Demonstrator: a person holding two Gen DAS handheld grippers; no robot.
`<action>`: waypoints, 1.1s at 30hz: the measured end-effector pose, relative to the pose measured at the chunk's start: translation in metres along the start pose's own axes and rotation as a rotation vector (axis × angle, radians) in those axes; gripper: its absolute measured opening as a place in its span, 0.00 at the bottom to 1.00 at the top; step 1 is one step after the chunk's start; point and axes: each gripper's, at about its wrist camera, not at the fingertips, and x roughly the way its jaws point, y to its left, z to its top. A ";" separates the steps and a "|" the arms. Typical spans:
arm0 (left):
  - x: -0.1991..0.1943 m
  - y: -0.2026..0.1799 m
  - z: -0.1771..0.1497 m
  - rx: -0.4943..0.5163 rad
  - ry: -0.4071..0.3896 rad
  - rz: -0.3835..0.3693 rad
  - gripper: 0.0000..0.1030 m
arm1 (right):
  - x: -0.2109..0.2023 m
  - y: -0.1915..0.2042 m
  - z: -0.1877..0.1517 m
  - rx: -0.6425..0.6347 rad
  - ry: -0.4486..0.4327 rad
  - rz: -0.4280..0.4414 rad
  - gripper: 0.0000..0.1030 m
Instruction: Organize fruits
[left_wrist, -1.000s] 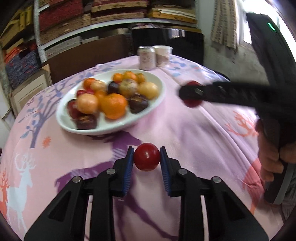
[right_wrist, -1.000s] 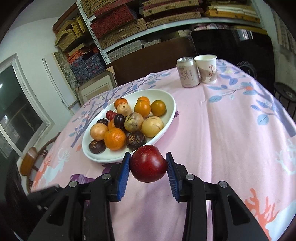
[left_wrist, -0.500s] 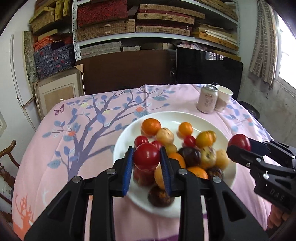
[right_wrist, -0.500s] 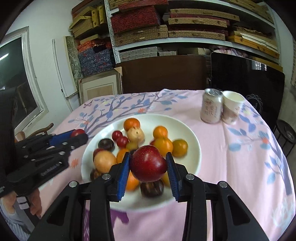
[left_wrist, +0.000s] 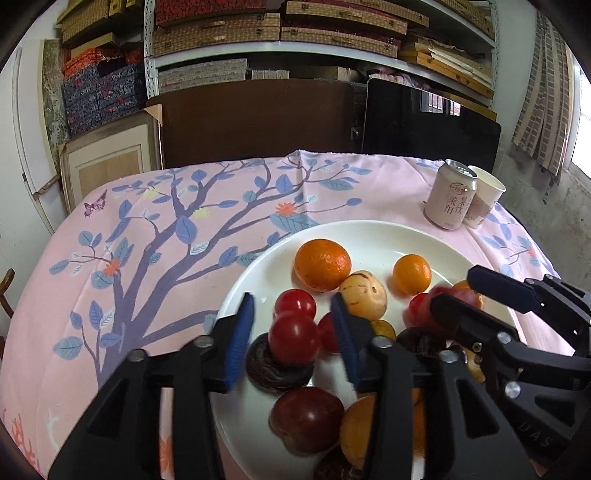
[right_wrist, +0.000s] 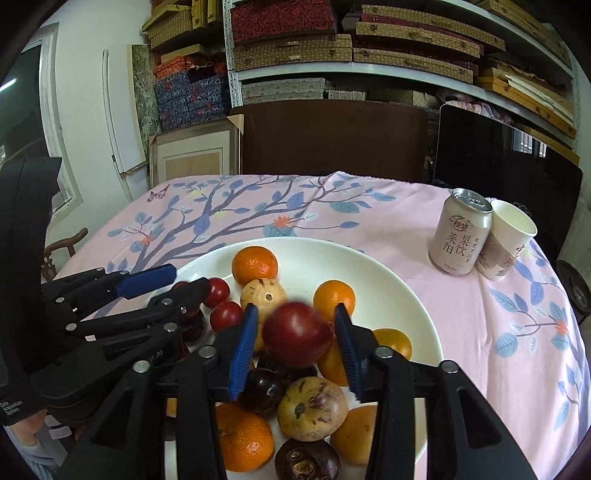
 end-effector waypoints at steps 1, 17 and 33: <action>-0.004 -0.001 0.000 0.001 -0.015 0.009 0.52 | -0.004 0.000 -0.001 0.004 -0.012 -0.006 0.50; -0.122 -0.026 -0.062 -0.017 -0.074 -0.002 0.95 | -0.117 -0.014 -0.065 0.122 -0.105 -0.022 0.80; -0.157 -0.044 -0.096 0.021 -0.123 0.073 0.95 | -0.131 -0.026 -0.104 0.178 -0.110 -0.053 0.87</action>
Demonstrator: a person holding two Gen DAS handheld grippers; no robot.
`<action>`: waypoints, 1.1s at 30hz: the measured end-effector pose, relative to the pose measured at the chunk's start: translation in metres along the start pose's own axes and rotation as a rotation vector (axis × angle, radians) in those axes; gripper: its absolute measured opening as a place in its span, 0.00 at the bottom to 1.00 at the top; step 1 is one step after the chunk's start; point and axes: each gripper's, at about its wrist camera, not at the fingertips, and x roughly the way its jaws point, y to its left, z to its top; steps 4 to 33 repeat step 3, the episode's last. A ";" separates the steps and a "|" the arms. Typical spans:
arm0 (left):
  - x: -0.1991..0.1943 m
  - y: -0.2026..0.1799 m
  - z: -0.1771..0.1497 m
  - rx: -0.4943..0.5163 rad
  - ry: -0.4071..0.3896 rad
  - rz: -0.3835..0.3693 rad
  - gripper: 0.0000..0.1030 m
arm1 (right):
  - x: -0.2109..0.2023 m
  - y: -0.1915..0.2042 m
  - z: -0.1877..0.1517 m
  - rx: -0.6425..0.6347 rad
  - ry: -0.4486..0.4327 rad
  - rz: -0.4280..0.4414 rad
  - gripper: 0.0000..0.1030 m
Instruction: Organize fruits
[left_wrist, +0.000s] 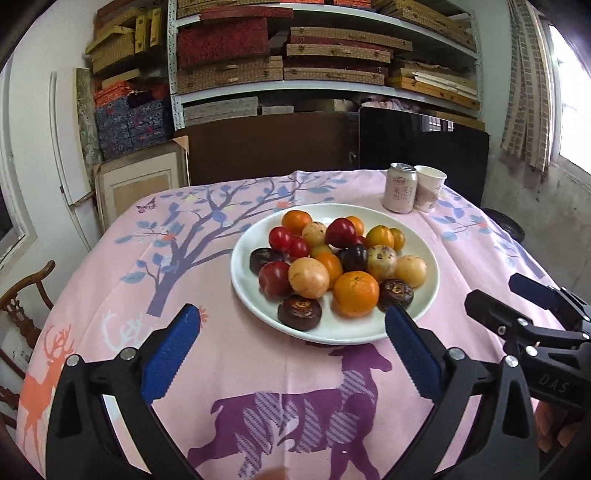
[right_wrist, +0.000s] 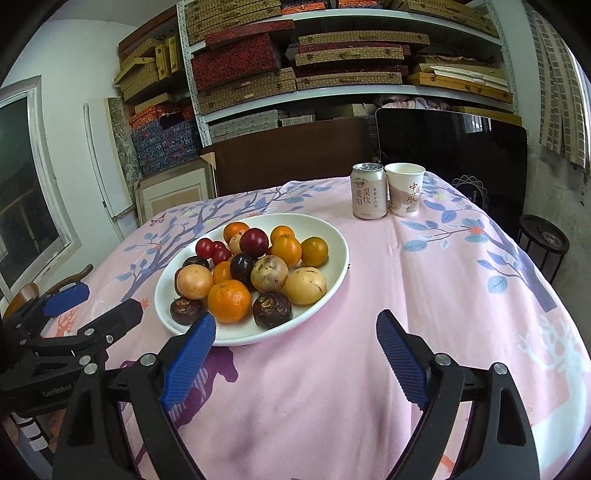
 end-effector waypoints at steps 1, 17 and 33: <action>0.001 0.000 0.000 0.006 0.002 0.002 0.95 | 0.000 0.000 0.000 -0.005 0.002 -0.001 0.87; 0.003 0.002 0.000 0.001 0.007 0.004 0.95 | 0.000 0.002 0.000 -0.016 0.000 -0.009 0.87; 0.003 0.002 0.000 0.001 0.007 0.004 0.95 | 0.000 0.002 0.000 -0.016 0.000 -0.009 0.87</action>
